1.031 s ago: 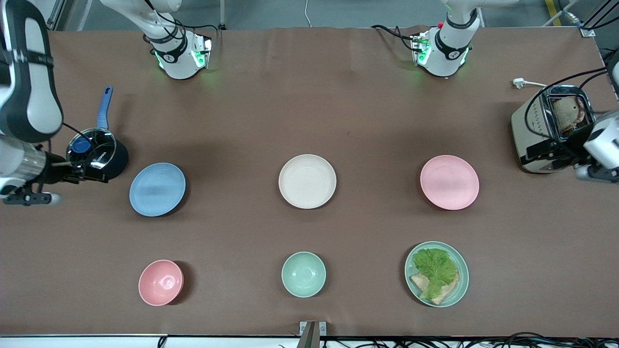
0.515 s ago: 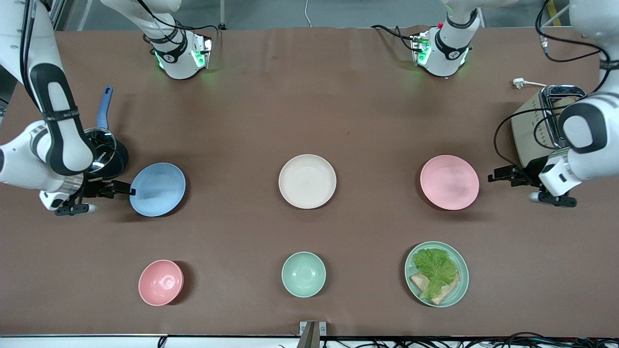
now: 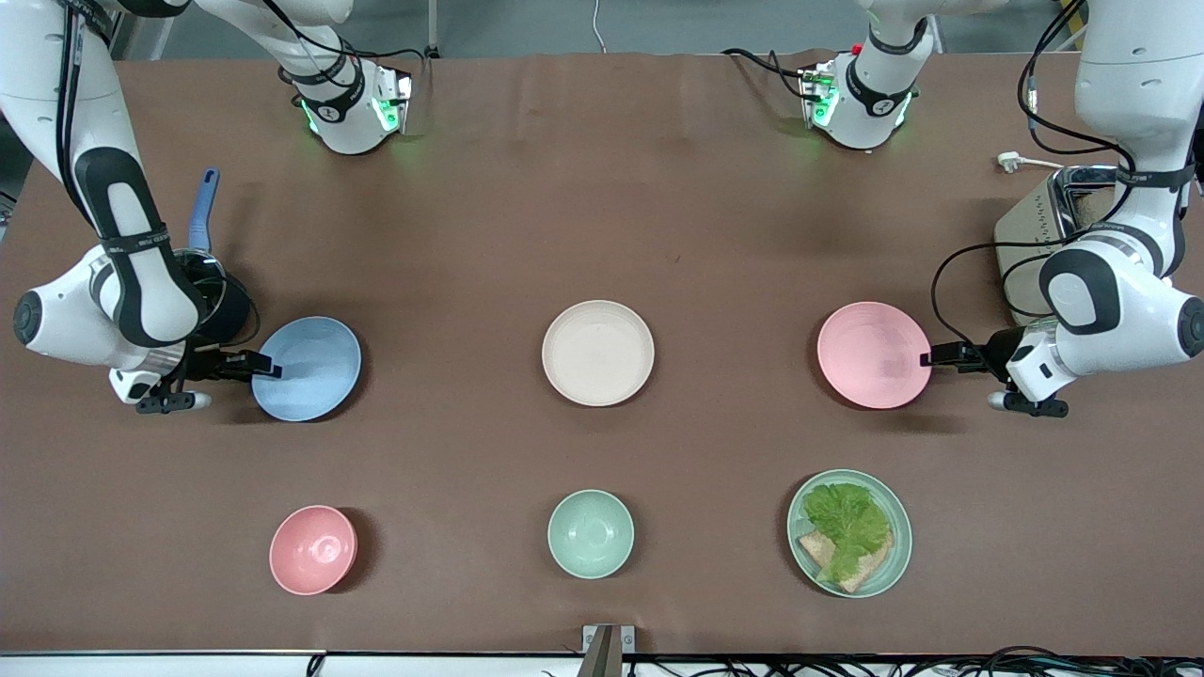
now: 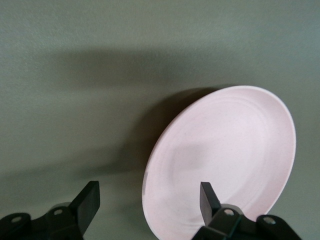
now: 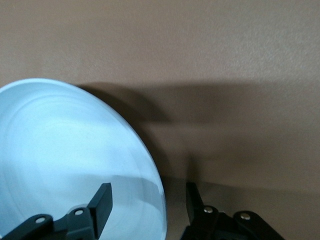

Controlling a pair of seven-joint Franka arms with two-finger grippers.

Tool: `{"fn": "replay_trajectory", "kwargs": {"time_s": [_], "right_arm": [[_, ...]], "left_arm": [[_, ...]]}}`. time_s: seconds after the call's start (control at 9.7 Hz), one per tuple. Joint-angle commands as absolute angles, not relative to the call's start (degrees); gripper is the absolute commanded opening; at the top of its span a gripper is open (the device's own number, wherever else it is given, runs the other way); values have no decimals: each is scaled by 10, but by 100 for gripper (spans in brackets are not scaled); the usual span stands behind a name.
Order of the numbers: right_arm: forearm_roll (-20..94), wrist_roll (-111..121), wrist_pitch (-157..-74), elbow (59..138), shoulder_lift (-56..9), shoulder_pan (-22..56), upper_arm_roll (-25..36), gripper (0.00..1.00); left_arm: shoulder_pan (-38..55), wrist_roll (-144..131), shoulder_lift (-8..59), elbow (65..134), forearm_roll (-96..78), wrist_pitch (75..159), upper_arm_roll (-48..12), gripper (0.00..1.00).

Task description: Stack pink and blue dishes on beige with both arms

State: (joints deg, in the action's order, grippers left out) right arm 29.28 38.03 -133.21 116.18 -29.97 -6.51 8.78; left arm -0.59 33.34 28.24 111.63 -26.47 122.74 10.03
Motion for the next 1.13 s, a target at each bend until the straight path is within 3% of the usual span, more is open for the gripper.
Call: {"fn": "replay_trajectory", "kwargs": {"time_s": [0.0,0.1,0.21,0.41,0.72,1.03], "right_arm": [[312,400,-1340,1177,-294,-67,87,33],[314,398,-1337,1177,-293,-69,87,10],[316,394,-1332,1173,-293,-69,88,1],[316,389,-1282,1149,-288,-69,101,1],[304,318,-1114,1038,-280,-60,137,1],[224,198,-999,936,-265,-57,130,1]], "left_arm": [[-1,365,322,1114,-281,1246,101,75],[-2,367,324,1116,-281,1246,101,51],[-1,367,326,1116,-280,1245,101,32],[0,367,323,1115,-279,1245,100,1],[-4,364,291,1110,-279,1238,94,0],[-4,309,222,1065,-273,1150,34,0]]}}
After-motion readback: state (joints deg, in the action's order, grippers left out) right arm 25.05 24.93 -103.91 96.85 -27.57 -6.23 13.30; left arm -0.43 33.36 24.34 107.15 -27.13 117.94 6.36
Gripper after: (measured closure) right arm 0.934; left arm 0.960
